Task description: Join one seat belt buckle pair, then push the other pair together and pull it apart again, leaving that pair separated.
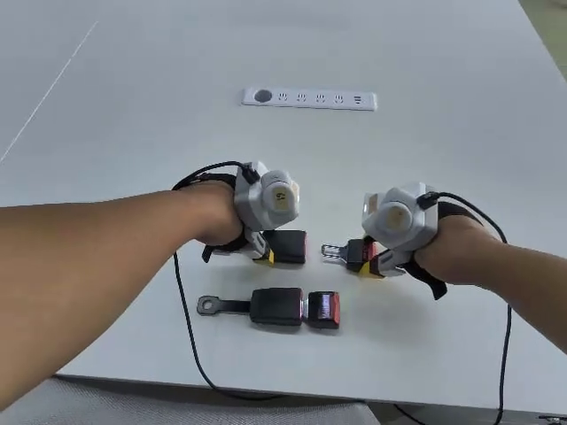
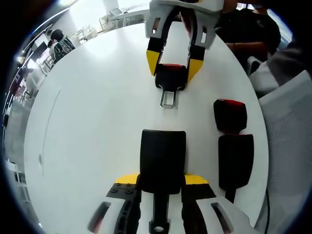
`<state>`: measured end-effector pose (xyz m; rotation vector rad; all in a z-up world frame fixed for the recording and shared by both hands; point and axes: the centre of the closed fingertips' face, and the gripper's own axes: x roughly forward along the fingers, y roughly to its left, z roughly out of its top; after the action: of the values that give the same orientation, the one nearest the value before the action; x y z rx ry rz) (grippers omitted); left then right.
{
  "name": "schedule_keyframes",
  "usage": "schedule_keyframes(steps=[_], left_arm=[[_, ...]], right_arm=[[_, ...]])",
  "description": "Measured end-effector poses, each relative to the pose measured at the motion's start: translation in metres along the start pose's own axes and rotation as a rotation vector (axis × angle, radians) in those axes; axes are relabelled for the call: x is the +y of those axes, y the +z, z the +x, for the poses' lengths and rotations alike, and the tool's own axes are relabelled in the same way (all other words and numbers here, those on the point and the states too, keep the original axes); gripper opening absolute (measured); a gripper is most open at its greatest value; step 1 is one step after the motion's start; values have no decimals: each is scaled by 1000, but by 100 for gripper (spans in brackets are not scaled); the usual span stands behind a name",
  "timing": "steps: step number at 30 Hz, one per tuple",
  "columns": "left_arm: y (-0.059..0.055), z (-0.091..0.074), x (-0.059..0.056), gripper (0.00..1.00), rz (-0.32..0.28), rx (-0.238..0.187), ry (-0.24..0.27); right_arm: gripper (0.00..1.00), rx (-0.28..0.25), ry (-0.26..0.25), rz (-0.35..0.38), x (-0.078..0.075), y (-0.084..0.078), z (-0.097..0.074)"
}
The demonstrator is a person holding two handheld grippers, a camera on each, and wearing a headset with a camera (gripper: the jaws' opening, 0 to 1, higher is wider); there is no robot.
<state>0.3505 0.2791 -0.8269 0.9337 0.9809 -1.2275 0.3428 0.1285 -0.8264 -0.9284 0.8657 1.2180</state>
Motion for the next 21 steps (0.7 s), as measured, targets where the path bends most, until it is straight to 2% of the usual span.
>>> schedule_keyframes(steps=[1, 5, 12, 17, 18, 21], left_arm=[[0, 0, 0, 32, -4, -1, 3], [0, 0, 0, 32, -25, 5, 19], [0, -1, -2, 32, -14, 18, 21], [-2, -1, 0, 32, -76, 9, 35], [-2, -2, -1, 32, -86, 5, 39], [-2, -2, -1, 33, -82, -12, 45]], right_arm=[[33, 2, -1, 1, 0, -2, -1], [33, 21, -14, 11, -2, -27, -11], [34, 55, -22, 50, -3, -62, -26], [35, 57, -37, 50, 2, -68, -32], [35, 46, -47, 17, 3, -65, -32], [36, 41, -73, -14, 1, -64, -34]])
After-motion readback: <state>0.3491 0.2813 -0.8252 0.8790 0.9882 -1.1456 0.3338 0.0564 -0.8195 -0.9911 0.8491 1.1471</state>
